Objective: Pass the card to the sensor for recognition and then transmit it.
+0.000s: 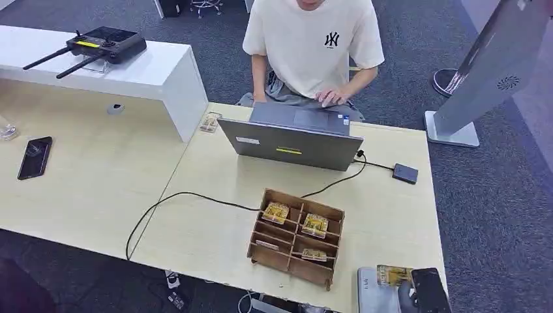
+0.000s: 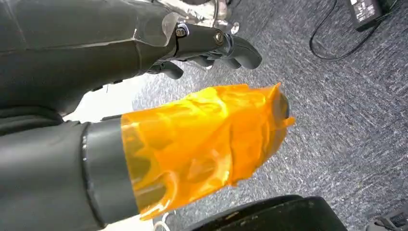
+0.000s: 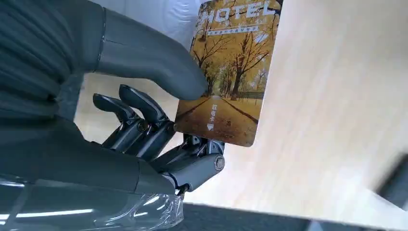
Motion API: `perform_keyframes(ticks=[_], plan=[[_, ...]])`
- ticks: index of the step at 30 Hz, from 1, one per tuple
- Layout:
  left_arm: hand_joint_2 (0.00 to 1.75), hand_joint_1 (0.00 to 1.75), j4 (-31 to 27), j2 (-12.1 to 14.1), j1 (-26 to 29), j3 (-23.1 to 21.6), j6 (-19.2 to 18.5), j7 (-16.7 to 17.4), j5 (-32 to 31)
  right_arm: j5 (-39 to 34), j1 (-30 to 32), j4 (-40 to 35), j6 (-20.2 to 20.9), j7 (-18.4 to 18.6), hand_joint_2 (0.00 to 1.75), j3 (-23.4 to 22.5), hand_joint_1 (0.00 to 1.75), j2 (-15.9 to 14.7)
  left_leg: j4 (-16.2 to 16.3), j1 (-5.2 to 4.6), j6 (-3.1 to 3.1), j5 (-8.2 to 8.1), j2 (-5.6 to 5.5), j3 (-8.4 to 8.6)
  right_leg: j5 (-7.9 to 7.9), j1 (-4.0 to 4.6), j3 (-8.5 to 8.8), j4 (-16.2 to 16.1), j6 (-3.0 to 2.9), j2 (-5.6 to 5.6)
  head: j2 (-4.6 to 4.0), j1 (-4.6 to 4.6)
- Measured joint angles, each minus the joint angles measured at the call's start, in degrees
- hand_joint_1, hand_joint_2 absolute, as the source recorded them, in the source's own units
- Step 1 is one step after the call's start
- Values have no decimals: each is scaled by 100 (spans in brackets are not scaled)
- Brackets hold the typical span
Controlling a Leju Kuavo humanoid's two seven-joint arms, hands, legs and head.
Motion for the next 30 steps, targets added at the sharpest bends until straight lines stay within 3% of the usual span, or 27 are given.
perform_keyframes(ticks=[7, 11, 20, 30], plan=[[0, 0, 0, 0, 17, 147, 33, -142, 92, -35, 32, -905, -507, -877, 175, -57, 175, 346, 0, 0, 0, 0, 1, 0, -1, 0, -1, 0, 0, 1, 0, -2], [0, 0, 0, 0, 18, 188, 29, -175, 92, -87, 87, -1366, -536, -1085, 175, -55, 175, 444, 0, 0, 0, 0, 0, -2, -1, 0, -1, 0, 0, 0, 0, 0], [0, 0, 0, 2, 13, 190, -17, -275, -19, 100, 14, -1847, -527, -1279, 175, 336, 175, 466, 0, 0, 0, 0, 0, -1, 0, 0, 0, 0, 0, 0, 0, 0], [0, 0, 0, 4, -84, 144, -300, -206, -273, 1109, -692, -1898, -254, -1157, 175, 986, 175, 426, 0, 1, -3, 6, 2, 0, 3, 1, 0, 3, -4, 2, 0, 2]])
